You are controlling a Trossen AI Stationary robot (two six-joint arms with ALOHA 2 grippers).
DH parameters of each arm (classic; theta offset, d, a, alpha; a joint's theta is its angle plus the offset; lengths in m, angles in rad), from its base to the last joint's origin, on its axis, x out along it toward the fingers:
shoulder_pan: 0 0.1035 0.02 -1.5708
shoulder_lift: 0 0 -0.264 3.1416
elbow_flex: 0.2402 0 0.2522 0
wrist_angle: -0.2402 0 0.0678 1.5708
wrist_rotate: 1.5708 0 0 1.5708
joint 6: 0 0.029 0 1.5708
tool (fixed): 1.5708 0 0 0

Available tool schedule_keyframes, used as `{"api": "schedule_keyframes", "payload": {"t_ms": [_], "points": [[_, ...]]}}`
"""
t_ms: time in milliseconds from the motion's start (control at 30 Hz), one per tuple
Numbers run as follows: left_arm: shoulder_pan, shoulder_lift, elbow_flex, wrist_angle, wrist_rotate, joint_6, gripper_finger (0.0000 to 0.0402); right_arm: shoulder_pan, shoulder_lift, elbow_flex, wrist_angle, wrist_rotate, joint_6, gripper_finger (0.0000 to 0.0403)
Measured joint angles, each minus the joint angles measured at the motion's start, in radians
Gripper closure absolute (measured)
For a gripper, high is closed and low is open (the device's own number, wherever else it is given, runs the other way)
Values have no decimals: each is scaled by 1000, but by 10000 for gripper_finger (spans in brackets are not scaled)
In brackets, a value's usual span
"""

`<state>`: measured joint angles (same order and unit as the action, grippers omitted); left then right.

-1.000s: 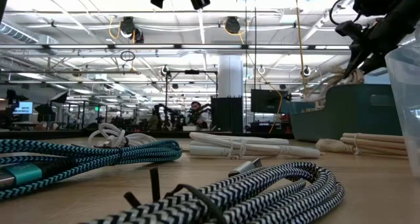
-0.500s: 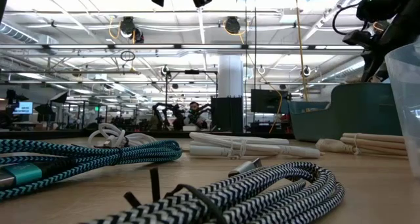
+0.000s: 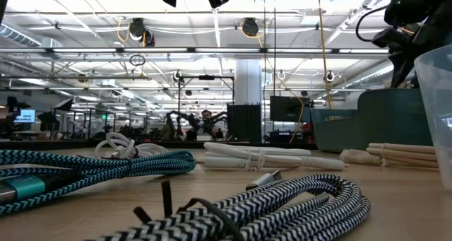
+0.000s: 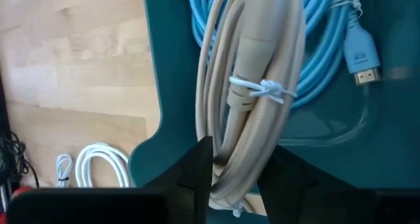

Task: Pick & Place USB Port
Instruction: Put the left light brown hdmi cable into the blue bin

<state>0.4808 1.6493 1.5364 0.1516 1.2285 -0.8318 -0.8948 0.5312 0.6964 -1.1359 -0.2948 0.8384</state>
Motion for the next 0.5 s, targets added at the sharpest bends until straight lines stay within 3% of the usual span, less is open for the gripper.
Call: {"api": "schedule_keyframes", "payload": {"t_ms": [500], "points": [[-32, 0, 0, 2, 1, 84, 234, 0, 76, 0, -51, 9, -2, 218]]}}
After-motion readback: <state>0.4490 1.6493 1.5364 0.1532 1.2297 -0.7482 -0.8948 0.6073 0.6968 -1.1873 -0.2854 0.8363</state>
